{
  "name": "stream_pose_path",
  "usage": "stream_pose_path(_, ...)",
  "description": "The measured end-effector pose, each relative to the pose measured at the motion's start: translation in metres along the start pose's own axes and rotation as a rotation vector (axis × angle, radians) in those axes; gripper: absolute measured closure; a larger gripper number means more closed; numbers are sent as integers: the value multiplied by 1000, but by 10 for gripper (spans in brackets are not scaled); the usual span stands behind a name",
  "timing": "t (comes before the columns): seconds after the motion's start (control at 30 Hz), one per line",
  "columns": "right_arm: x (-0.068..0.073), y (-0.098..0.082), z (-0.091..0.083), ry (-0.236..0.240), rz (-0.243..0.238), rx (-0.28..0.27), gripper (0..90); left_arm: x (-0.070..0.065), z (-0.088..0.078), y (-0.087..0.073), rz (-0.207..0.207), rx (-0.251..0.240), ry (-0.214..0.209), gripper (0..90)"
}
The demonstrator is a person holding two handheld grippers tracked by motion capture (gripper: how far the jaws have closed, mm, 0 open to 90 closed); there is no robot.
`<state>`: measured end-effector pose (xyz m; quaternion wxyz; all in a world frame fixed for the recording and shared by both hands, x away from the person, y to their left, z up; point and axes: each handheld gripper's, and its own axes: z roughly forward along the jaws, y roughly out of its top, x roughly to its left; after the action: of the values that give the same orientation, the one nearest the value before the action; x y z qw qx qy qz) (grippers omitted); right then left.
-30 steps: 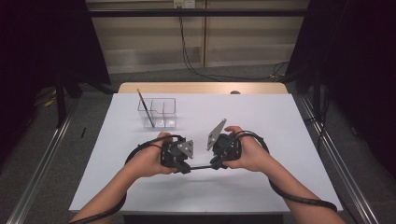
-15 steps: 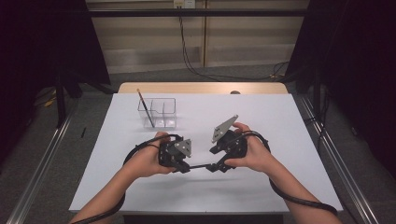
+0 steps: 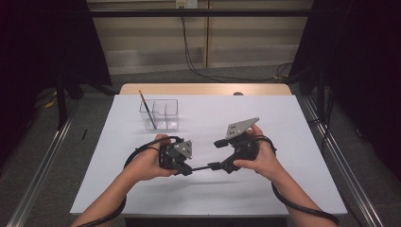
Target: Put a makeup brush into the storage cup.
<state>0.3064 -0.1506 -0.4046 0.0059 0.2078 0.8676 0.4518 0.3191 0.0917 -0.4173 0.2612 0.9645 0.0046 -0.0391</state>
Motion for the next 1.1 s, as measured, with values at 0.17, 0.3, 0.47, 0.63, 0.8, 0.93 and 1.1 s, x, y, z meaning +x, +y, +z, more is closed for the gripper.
stream_pose_path(0.17,0,-5,-2,-15,12,-98,108,0,0,-1,-3,-12,1,841)
stream_pose_path(0.3,1,-11,-3,-12,16,-169,92,0,-1,-2,-6,-12,-6,841)
stream_pose_path(0.47,0,-15,-4,-12,35,-246,75,0,0,-4,-12,-35,-1,841)
stream_pose_path(0.63,1,-18,-4,-24,37,-309,67,0,-2,-6,-20,-54,2,841)
stream_pose_path(0.8,1,-20,-5,-38,40,-374,68,-1,-2,-9,-27,-78,5,841)
stream_pose_path(0.93,1,-20,-6,-41,43,-405,71,-1,-3,-12,-36,-104,7,841)
stream_pose_path(1.1,0,-21,-5,-42,44,-420,71,0,-4,-14,-40,-124,4,841)
